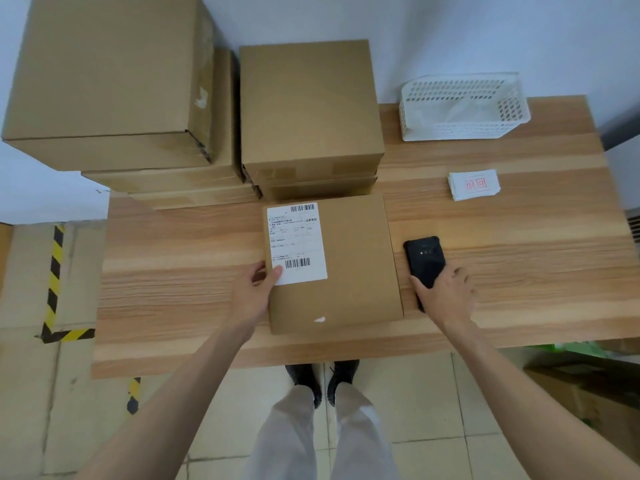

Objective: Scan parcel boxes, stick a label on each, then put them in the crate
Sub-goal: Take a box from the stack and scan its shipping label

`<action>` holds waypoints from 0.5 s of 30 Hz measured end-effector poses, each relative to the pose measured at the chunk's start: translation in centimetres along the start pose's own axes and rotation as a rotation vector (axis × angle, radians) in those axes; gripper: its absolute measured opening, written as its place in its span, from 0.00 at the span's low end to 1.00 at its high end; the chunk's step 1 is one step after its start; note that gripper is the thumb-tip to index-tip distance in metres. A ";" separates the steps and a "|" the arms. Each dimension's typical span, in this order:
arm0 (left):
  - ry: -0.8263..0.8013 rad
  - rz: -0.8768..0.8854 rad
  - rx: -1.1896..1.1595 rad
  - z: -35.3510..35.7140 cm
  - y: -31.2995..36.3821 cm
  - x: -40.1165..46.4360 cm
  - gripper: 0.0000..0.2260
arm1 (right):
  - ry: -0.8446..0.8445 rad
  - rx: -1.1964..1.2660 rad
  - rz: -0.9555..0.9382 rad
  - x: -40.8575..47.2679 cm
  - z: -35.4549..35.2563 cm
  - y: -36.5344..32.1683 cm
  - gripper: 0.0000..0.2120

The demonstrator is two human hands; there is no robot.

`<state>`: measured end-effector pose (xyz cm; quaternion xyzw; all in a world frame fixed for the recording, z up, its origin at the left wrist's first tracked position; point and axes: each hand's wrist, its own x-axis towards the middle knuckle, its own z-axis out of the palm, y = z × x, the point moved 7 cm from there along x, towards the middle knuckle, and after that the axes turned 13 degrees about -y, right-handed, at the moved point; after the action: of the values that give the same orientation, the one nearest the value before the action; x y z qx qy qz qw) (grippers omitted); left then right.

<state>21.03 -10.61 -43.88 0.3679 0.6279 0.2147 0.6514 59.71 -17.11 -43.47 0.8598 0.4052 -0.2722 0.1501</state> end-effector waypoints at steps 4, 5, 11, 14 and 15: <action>-0.027 0.002 -0.012 0.0 0.3 -0.1 0.19 | -0.036 -0.082 0.043 1.1 0.5 -0.6 0.51; -0.030 0.001 -0.017 0.0 0.3 -0.1 0.19 | -0.032 -0.090 0.056 1.3 0.5 -0.7 0.53; -0.027 0.006 -0.071 0.1 -0.1 0.0 0.13 | 0.013 -0.113 0.073 1.7 1.1 -1.3 0.48; -0.024 0.013 -0.089 0.2 -0.2 0.0 0.13 | 0.009 -0.075 0.062 1.7 0.9 -1.2 0.48; -0.022 0.014 -0.092 0.1 -0.2 0.0 0.13 | 0.011 -0.074 0.051 1.8 0.7 -1.2 0.47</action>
<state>21.13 -10.80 -44.00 0.3444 0.6075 0.2436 0.6730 59.46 -15.63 -45.12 0.8652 0.3938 -0.2482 0.1865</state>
